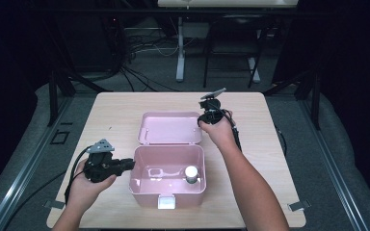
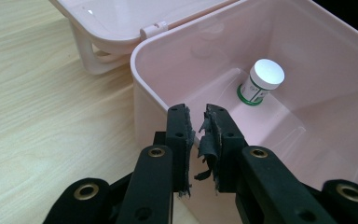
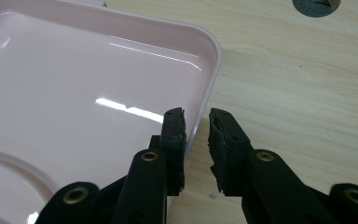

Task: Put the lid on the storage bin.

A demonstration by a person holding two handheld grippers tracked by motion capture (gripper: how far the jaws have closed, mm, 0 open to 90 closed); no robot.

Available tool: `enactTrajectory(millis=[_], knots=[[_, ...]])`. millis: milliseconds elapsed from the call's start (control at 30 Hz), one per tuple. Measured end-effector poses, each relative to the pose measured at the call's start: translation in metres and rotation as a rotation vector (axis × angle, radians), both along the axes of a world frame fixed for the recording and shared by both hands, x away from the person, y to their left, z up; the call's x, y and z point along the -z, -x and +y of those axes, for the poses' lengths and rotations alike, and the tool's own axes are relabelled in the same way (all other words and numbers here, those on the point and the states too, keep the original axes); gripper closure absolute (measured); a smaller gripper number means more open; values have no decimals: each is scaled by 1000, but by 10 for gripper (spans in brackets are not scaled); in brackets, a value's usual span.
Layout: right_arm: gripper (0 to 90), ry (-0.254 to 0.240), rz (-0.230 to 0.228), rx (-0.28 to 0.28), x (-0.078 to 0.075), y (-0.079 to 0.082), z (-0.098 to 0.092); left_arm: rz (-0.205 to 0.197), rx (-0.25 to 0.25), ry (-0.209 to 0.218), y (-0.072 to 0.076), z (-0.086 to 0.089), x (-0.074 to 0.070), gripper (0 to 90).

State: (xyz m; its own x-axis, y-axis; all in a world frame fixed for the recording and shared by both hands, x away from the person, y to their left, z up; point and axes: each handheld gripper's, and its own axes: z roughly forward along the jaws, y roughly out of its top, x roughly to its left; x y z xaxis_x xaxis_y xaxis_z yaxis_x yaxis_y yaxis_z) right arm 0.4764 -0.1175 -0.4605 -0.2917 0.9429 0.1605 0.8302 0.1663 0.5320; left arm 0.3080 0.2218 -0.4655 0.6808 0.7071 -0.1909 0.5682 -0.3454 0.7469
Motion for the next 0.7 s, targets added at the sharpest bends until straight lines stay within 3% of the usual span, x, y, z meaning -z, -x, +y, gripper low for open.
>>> enactTrajectory(millis=[533,700], knots=[[788,-6,40,33,12,-10,5,3,-6,8,0,0,1,802],[808,12,29,38,11,-9,8,2,-7,8,1,0,1,802]])
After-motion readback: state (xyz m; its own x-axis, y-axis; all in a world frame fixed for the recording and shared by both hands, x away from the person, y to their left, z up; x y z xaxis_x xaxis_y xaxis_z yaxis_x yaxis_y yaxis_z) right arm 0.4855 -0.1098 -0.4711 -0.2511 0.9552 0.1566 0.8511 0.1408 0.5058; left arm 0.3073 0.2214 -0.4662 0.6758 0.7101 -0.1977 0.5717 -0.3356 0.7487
